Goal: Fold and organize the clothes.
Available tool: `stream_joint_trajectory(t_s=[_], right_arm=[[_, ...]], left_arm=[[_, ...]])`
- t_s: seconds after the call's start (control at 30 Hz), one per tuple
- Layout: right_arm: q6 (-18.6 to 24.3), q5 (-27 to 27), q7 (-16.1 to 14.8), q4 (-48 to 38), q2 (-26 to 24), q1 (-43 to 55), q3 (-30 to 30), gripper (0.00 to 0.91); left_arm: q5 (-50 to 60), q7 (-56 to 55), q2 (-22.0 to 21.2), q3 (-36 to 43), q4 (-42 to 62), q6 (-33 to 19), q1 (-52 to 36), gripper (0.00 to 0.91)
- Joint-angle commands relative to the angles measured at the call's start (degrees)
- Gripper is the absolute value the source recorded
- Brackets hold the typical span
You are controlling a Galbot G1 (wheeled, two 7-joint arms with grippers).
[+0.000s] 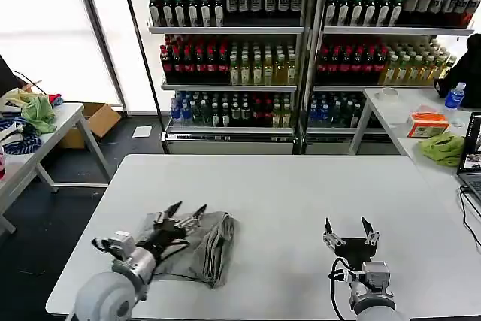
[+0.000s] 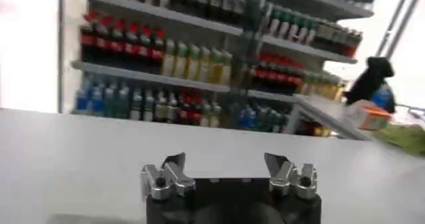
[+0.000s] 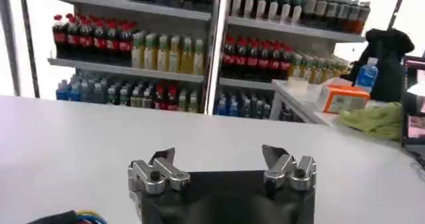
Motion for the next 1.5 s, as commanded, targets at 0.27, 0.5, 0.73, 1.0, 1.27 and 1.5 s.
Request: stream_joint_trajectory(t_s=[0.27,0.5,0.73,1.0,1.27,1.5], right_arm=[[-0.07,2.97,0.06,-1.33,-2.13,2.88,-1.26,0.907],[-0.53,2.92,0.15,-0.06,-2.41,1.61,-0.1,0.907],[-0.5,2.67,0.26,0.84,-2.2,0.2,0.38,0.907],[-0.26,2.6,0.35,1.38,-1.74,-0.87,0.84,0.907],[-0.35,2.65,0.34,1.65,-1.62,-0.88,1.11,0.907],[-0.08,2.77,0.4,1.17,-1.74,-1.01,1.64,0.907]], left_arm=[[4.82,2.56,0.7,-15.55,4.1,-1.82,9.95,0.907],[0.96,4.23,-0.78,-13.95,4.0,-0.38,11.02,0.907],[1.3,5.33,-0.64,-13.06,6.41,0.37,9.75,0.907],[2.58,6.27,-1.86,-12.44,9.74,-0.2,9.17,0.907],[2.66,6.98,-1.76,-12.79,11.14,-0.35,8.99,0.907],[2.91,7.97,-1.68,-11.88,11.66,-0.04,9.06,0.907]])
